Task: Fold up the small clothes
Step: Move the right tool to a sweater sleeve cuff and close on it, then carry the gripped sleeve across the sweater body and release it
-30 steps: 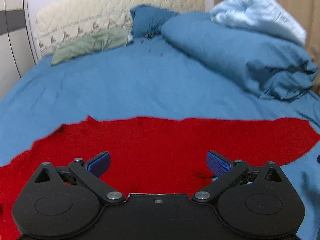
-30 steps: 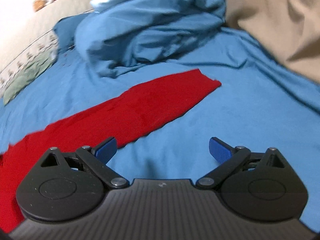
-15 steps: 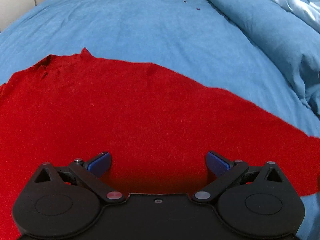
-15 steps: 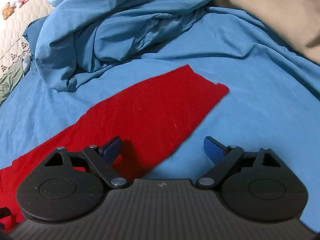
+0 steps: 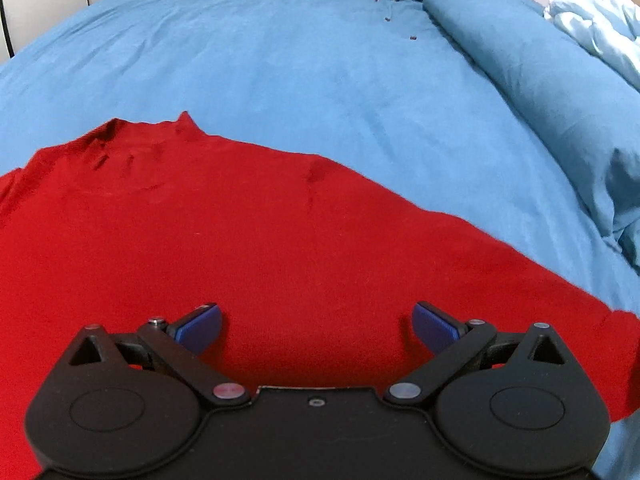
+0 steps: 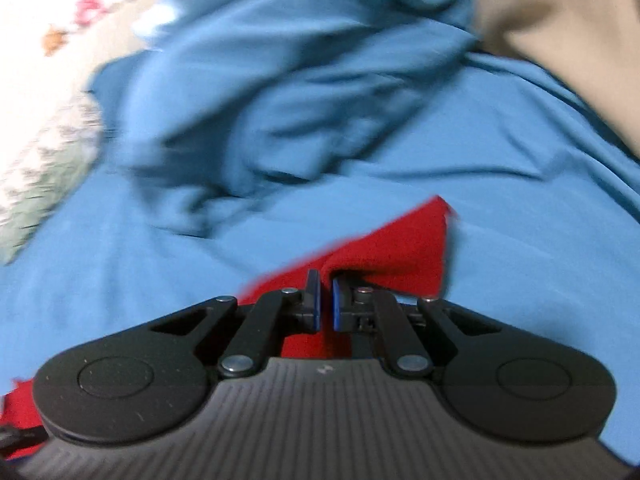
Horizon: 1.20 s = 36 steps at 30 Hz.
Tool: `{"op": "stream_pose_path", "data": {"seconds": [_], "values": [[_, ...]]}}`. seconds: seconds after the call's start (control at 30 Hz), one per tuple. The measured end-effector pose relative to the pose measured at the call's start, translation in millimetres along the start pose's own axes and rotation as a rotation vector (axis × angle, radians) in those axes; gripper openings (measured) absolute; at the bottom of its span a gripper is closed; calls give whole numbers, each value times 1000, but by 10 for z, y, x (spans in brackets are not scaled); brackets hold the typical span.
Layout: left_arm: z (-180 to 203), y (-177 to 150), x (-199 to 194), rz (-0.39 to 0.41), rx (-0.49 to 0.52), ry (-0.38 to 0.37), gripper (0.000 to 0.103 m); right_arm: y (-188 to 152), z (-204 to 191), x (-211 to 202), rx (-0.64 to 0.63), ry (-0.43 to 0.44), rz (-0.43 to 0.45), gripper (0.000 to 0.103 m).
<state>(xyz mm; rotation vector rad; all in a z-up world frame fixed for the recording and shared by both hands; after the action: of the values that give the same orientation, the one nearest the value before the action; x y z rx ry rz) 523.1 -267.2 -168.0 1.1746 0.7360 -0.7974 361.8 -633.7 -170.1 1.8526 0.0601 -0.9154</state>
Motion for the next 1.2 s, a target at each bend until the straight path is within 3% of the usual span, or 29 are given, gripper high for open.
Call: {"op": "stream_pose_path", "data": {"seconds": [0.2,0.43,0.67,0.8,0.97,1.03,1.13,1.17,1.2], "values": [[-286,159,-210,44,77,48,103,272,-927,-298,-112,246,78,21],[-1047,351,-564,92,64,55,103,266,-2327,-556,-205,538,62,21],[-1927,398,-734,131,46,62,103,-420,-3815,-474,-340,743,-78,21],[-2328,328,-669,127,61,65,103,-967,-4395,-309,-435,784,-180,21],[-2634,171,-569,111,95,20,103,-1449,-4791,-243,-513,800,-255,22],[-2660,133,-543,109,116,3,103,-1545,-4863,-250,-548,803,-272,29],[-2644,122,-531,104,131,-33,102,-1557,-4838,-275,-578,821,-275,83],[-2609,129,-542,107,132,-49,102,-1526,-4803,-312,-584,819,-243,93],[-2559,146,-557,113,133,-66,102,-1470,-4752,-346,-597,819,-210,94]]}}
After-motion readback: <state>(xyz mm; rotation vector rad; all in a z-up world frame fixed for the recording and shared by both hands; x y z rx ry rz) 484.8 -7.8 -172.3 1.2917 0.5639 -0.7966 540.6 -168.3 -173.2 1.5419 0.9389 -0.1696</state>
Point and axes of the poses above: each gripper's, at about its wrist camera, not at the fingertips, and x roughly the way its jaws point, z to its right, y to its top, the point moved 2 cm from there along x, roughly the way its jaws point, and after that the axes turned 12 degrees about -x, right-handed, at the moved point
